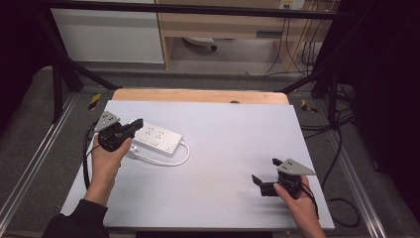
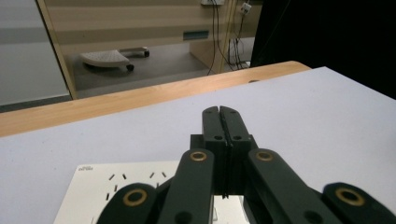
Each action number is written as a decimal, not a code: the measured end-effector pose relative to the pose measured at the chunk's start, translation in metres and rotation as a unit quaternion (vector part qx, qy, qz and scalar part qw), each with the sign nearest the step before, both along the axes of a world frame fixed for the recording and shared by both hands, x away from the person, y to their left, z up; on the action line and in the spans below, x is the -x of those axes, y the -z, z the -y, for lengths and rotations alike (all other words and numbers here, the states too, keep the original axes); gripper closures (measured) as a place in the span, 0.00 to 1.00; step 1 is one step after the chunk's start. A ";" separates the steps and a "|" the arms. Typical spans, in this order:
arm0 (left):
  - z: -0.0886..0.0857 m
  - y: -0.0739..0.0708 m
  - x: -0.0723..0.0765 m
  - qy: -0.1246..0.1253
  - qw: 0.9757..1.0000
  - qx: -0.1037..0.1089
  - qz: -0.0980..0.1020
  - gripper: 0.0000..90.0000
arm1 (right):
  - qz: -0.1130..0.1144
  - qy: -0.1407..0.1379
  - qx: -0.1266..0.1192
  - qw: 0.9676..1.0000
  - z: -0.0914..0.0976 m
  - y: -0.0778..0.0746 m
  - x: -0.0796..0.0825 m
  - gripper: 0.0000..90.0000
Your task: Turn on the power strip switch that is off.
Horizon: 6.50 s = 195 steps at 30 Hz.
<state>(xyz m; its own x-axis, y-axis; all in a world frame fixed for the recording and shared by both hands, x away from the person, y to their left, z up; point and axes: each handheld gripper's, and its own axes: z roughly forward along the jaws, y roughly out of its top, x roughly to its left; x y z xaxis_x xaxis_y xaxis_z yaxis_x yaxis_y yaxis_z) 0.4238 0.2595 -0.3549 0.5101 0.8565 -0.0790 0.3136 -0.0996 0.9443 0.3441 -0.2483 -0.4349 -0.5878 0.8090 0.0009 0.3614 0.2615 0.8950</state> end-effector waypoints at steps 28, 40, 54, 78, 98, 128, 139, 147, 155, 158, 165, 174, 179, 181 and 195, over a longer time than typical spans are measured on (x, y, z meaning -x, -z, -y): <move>0.003 0.025 -0.012 0.000 0.999 -0.021 -0.046 1.00 | -0.006 -0.001 0.001 1.000 -0.001 0.001 -0.001 0.03; 0.006 0.036 -0.018 0.002 0.997 -0.034 -0.065 1.00 | -0.005 -0.001 0.001 1.000 0.000 0.001 -0.001 0.03; 0.012 0.046 -0.023 0.010 0.996 -0.045 -0.081 1.00 | -0.008 0.000 -0.002 1.000 0.000 0.001 -0.001 0.03; 0.020 0.065 -0.029 0.018 0.992 -0.069 -0.105 1.00 | -0.009 -0.001 0.002 1.000 -0.001 0.001 -0.001 0.03; 0.025 0.076 -0.035 0.022 0.989 -0.085 -0.118 1.00 | -0.012 0.002 0.001 1.000 0.000 0.003 -0.002 0.03; 0.029 0.080 -0.036 0.028 0.987 -0.099 -0.123 1.00 | -0.012 0.000 0.003 1.000 0.000 0.003 -0.001 0.03; 0.030 0.080 -0.035 0.030 0.987 -0.099 -0.123 1.00 | -0.010 0.000 0.004 1.000 0.000 0.002 -0.001 0.03; 0.031 0.080 -0.034 0.032 0.987 -0.102 -0.122 1.00 | -0.013 -0.003 0.009 1.000 -0.001 0.003 -0.001 0.02; 0.031 0.079 -0.034 0.032 0.986 -0.107 -0.120 1.00 | -0.013 -0.003 0.010 1.000 -0.002 0.003 -0.001 0.03; 0.031 0.079 -0.034 0.032 0.986 -0.108 -0.120 1.00 | -0.014 -0.003 0.009 1.000 -0.002 0.003 -0.001 0.03; 0.031 0.080 -0.036 0.032 0.987 -0.103 -0.119 1.00 | -0.015 -0.001 0.009 1.000 -0.002 0.004 -0.001 0.03; 0.031 0.081 -0.036 0.032 0.987 -0.105 -0.116 1.00 | -0.014 -0.001 0.009 1.000 -0.001 0.004 -0.001 0.03; 0.031 0.081 -0.036 0.031 0.987 -0.101 -0.118 1.00 | -0.014 -0.003 0.010 1.000 -0.002 0.003 -0.001 0.03; 0.031 0.081 -0.036 0.030 0.988 -0.099 -0.117 1.00 | -0.013 -0.002 0.010 1.000 -0.001 0.003 -0.001 0.03; 0.032 0.082 -0.036 0.029 0.988 -0.104 -0.115 1.00 | -0.015 -0.001 0.010 1.000 -0.001 0.003 -0.001 0.03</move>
